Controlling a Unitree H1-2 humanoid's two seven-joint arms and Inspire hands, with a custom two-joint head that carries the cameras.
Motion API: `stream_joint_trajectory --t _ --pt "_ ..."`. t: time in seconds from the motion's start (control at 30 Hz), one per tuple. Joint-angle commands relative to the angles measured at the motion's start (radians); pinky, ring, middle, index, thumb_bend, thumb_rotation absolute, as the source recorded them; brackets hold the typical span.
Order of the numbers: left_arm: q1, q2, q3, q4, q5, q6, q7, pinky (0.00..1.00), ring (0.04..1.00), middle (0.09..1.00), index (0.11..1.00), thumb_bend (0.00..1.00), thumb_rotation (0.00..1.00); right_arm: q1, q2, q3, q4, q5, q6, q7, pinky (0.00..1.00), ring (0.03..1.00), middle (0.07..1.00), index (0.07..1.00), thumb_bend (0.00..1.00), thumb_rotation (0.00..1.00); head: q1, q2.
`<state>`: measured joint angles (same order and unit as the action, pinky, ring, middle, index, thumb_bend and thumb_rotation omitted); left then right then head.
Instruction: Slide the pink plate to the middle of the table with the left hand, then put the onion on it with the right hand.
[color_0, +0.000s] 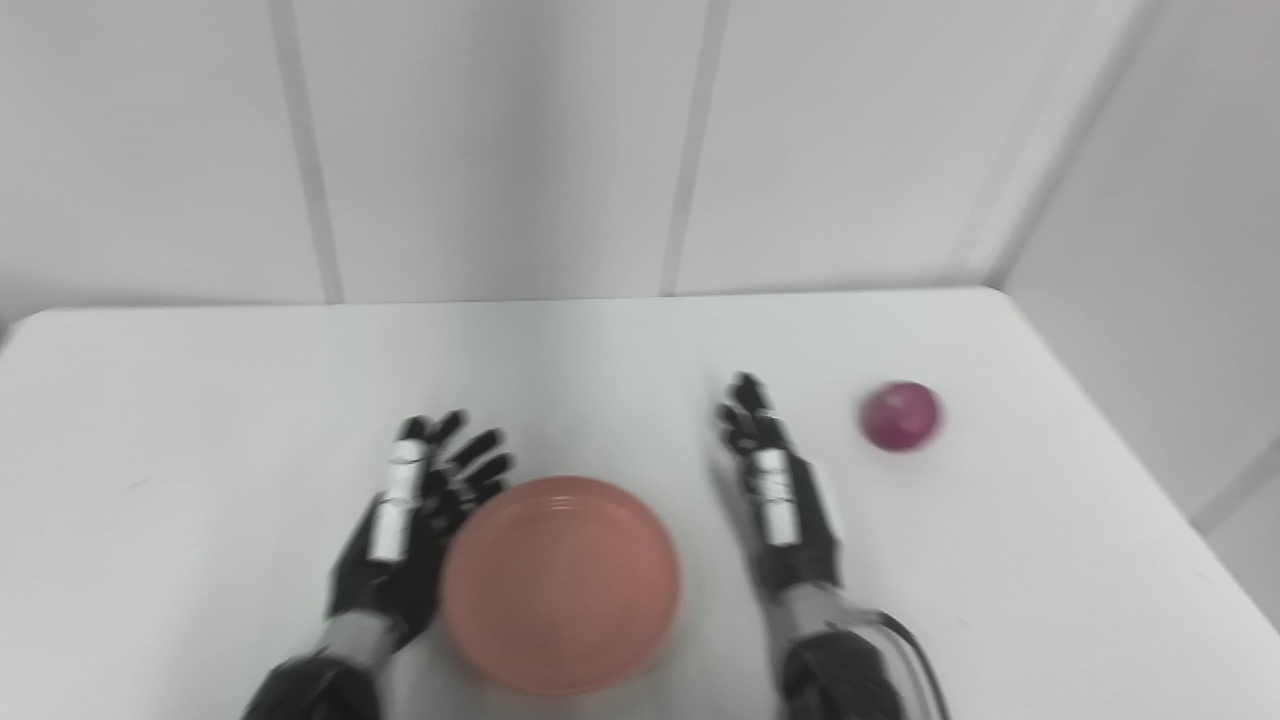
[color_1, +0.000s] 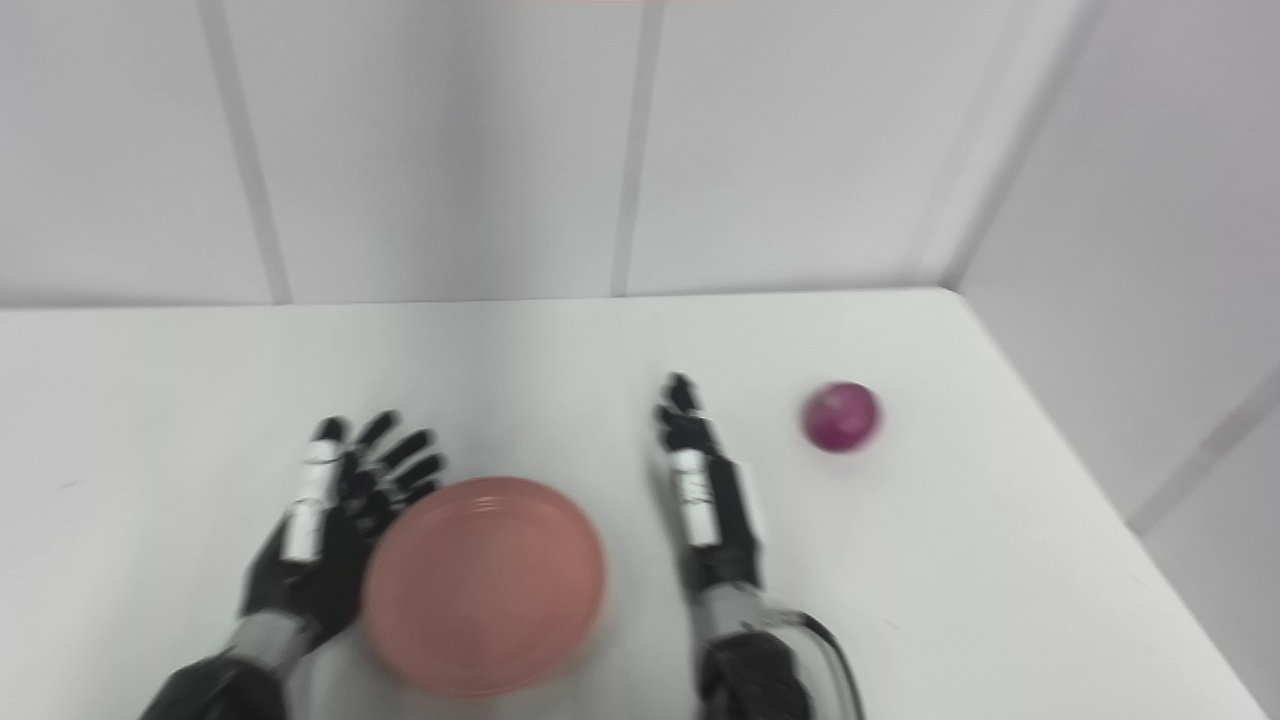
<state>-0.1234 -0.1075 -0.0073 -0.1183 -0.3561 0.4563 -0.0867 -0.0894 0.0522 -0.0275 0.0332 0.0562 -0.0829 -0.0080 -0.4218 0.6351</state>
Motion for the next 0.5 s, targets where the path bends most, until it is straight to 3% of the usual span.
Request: stream_joint_trajectory --t 0.0,0.13,0.23,0.33,0.47 --pt "-0.010 0.004 0.000 -0.020 -0.005 0.003 -0.005 0.89 0.830 0.841 0.921 0.61 0.83 0.025 0.014 0.005 0.039 0.007 -0.028 0.000 0.97 0.946 0.955 0.952 0.86 0.92 0.004 0.000" --pt "-0.019 0.034 -0.006 -0.004 0.036 -0.074 -0.025 0.94 0.870 0.861 0.945 0.61 0.86 0.026 0.013 0.003 0.038 0.014 -0.025 0.003 0.98 0.950 0.957 0.952 0.86 0.91 0.008 0.000" --pt "-0.038 0.077 -0.021 0.047 0.113 -0.236 -0.049 0.93 0.868 0.862 0.958 0.60 0.85 0.027 0.011 0.003 0.038 0.018 -0.024 0.005 0.98 0.952 0.958 0.953 0.87 0.91 0.005 -0.001" --pt "-0.060 0.115 -0.016 0.109 0.148 -0.361 -0.070 0.92 0.856 0.858 0.953 0.66 0.82 0.028 0.009 0.004 0.036 0.017 -0.024 0.004 0.98 0.953 0.959 0.951 0.86 0.91 0.005 -0.001" --pt "-0.079 0.141 0.006 0.155 0.143 -0.428 -0.078 0.91 0.853 0.852 0.933 0.70 0.80 0.031 0.005 0.004 0.032 0.016 -0.023 0.006 0.98 0.953 0.960 0.953 0.86 0.91 0.017 0.001"
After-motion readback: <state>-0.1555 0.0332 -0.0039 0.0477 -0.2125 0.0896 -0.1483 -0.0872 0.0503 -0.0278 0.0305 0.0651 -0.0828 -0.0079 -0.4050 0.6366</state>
